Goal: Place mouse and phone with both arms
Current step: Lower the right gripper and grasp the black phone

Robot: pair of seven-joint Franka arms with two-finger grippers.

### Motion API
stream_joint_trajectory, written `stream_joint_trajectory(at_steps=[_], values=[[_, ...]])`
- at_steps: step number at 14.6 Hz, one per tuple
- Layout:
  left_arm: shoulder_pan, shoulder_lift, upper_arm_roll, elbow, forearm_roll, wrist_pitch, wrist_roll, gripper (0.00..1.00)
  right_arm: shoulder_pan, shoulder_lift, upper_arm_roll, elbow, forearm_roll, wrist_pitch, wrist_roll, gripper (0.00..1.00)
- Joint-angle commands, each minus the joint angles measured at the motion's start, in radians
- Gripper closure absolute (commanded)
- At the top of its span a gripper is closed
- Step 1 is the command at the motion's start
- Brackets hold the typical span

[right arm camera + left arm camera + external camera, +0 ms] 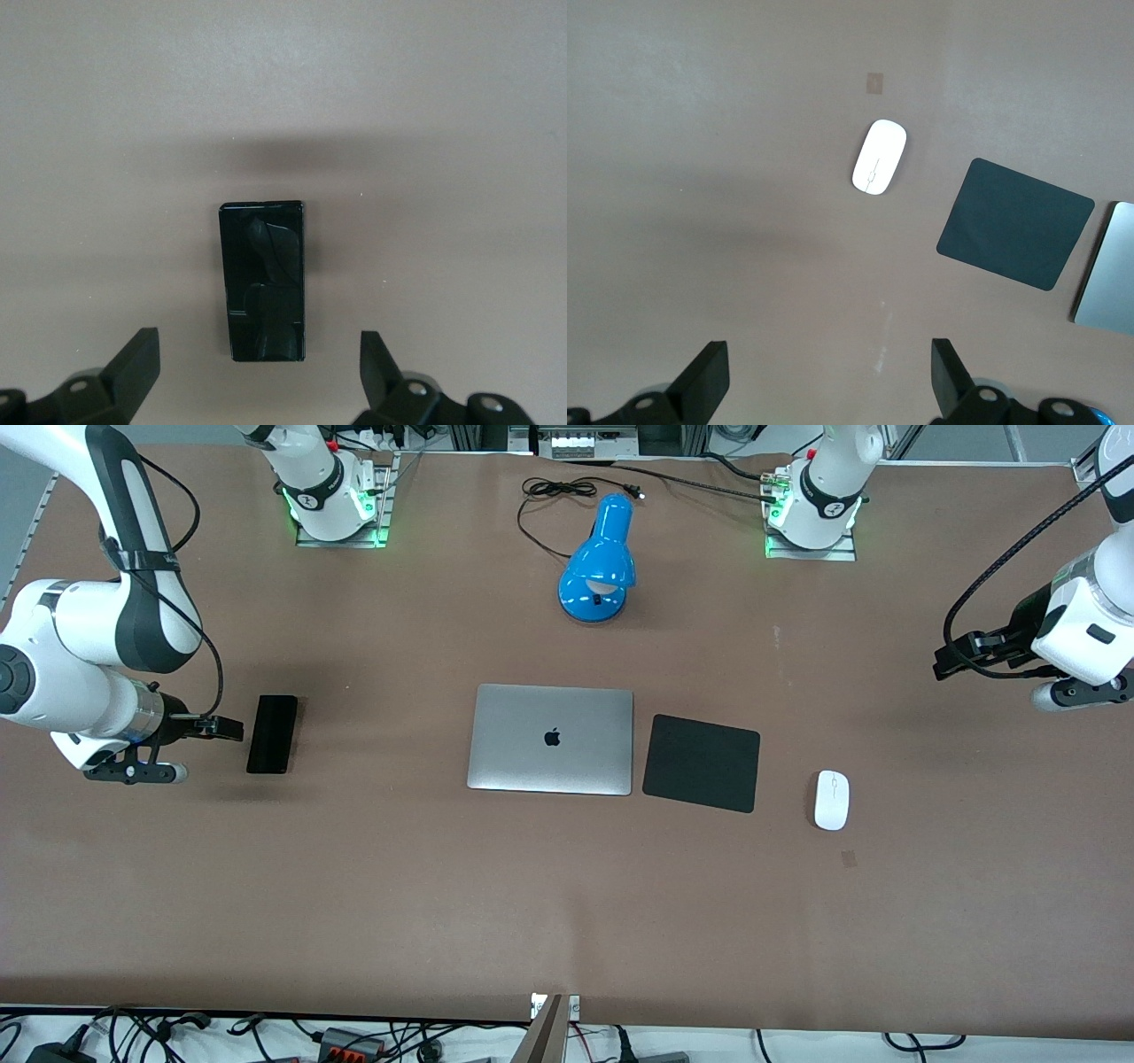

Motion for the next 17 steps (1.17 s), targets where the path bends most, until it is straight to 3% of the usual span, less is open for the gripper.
stream_joint_trajectory(at_steps=[1,17], values=[[0.008,-0.006,-0.002,0.005,-0.018,-0.013,0.004,0.0,-0.006,-0.008,0.008,-0.019,-0.013,0.013,-0.001,0.0],[0.02,-0.005,-0.002,0.005,-0.018,-0.011,0.01,0.0,0.002,-0.011,0.01,-0.029,-0.01,0.019,0.01,0.0]])
